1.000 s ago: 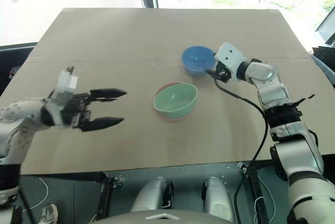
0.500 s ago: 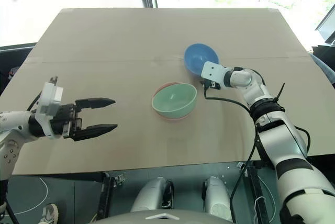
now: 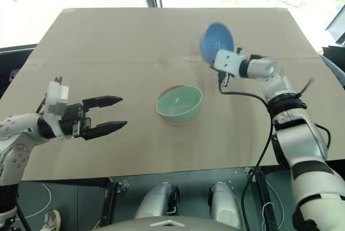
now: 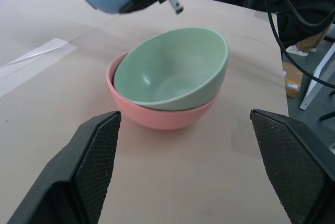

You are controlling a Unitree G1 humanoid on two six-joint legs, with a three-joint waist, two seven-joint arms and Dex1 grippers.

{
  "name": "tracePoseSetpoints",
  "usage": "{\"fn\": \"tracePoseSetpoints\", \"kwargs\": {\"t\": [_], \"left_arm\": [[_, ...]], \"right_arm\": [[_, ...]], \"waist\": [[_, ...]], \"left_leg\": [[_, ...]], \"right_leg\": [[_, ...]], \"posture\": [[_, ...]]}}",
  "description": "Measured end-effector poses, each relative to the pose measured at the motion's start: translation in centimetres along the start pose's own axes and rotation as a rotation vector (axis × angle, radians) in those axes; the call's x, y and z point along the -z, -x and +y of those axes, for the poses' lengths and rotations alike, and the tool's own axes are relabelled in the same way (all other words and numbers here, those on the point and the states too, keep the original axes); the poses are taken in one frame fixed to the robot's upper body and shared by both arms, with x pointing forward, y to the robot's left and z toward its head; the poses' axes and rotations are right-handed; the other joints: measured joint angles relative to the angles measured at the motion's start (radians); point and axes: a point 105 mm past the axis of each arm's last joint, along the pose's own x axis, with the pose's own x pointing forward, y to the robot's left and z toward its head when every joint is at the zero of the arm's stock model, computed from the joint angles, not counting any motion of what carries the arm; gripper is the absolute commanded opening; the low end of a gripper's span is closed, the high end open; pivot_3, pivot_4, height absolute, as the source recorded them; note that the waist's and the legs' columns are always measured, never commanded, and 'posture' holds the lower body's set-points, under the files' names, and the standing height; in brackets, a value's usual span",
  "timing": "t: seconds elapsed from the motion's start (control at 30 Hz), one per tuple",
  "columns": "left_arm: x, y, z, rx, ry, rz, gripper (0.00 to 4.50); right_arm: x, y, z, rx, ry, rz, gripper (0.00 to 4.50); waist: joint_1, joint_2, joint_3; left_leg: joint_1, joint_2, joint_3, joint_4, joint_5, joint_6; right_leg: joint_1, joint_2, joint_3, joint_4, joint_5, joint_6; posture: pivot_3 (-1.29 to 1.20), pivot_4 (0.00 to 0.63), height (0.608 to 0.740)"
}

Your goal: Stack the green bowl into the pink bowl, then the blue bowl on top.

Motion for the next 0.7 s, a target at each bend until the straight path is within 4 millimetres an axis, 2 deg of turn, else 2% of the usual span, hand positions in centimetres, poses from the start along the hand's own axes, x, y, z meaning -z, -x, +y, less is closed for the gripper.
{"fn": "tracePoseSetpoints", "kwargs": {"t": [0.1, 0.2, 0.3, 0.47, 0.53, 0.57, 0.67, 0.7], "left_arm": [[0.2, -0.1, 0.2, 0.003, 0.012, -0.001, 4.20], [0.3, -0.3, 0.5, 0.006, 0.017, -0.010, 4.20], [0.4, -0.5, 0.6, 0.016, 0.022, -0.010, 4.20], [0.3, -0.9, 1.0, 0.030, 0.009, -0.013, 4.20], [0.3, -0.9, 1.0, 0.032, 0.005, -0.015, 4.20], [0.3, -0.9, 1.0, 0.032, 0.004, -0.015, 4.20], [0.3, -0.9, 1.0, 0.031, 0.004, -0.015, 4.20], [0.3, -0.9, 1.0, 0.030, 0.004, -0.015, 4.20]], "right_arm": [[-4.8, 1.9, 2.7, -0.148, -0.060, -0.103, 0.08], [-8.3, 3.1, 5.3, -0.273, -0.063, -0.127, 0.08], [-8.8, 3.0, 6.7, -0.308, -0.083, -0.118, 0.08], [-7.7, 0.0, 10.1, -0.396, -0.062, -0.055, 0.08], [-7.6, -0.2, 10.5, -0.413, -0.048, -0.037, 0.70], [-7.4, -0.2, 10.6, -0.425, -0.038, -0.023, 0.76], [-6.9, 0.2, 10.8, -0.456, -0.040, 0.010, 1.86], [-6.5, 0.5, 10.8, -0.466, -0.053, 0.032, 2.40]], "waist": [[0.012, 0.001, 0.001], [0.017, 0.000, 0.000], [0.020, -0.002, -0.001], [0.019, -0.003, -0.002], [0.019, -0.003, -0.002], [0.021, -0.003, -0.002], [0.025, -0.004, -0.002], [0.026, -0.004, -0.002]], "left_leg": [[0.000, 0.000, 0.001, 0.000, 0.000, 0.000], [0.002, 0.000, 0.001, 0.002, 0.000, 0.000], [0.003, -0.001, 0.000, 0.003, 0.000, 0.000], [0.002, -0.001, 0.001, 0.004, 0.000, 0.000], [0.001, -0.001, 0.001, 0.003, 0.000, 0.000], [0.000, -0.001, 0.001, 0.003, 0.000, 0.000], [-0.001, -0.002, 0.000, 0.002, 0.000, 0.001], [-0.001, -0.002, 0.000, 0.002, 0.000, 0.001]], "right_leg": [[0.000, 0.000, 0.000, 0.000, 0.000, 0.000], [0.001, -0.001, 0.000, 0.000, 0.000, 0.000], [0.001, -0.001, 0.000, 0.001, 0.000, 0.000], [-0.001, -0.001, 0.002, 0.004, 0.000, 0.000], [-0.001, 0.000, 0.002, 0.004, 0.000, 0.000], [-0.001, -0.001, 0.001, 0.003, 0.000, 0.000], [-0.001, -0.001, 0.000, 0.002, 0.000, 0.000], [-0.001, -0.001, 0.000, 0.002, 0.000, 0.000]], "posture": [[0.00, 0.150, 0.740], [0.00, 0.150, 0.740], [0.00, 0.150, 0.740], [0.00, 0.150, 0.740], [0.00, 0.150, 0.740], [0.00, 0.150, 0.740], [0.00, 0.150, 0.740], [0.00, 0.150, 0.740]]}}
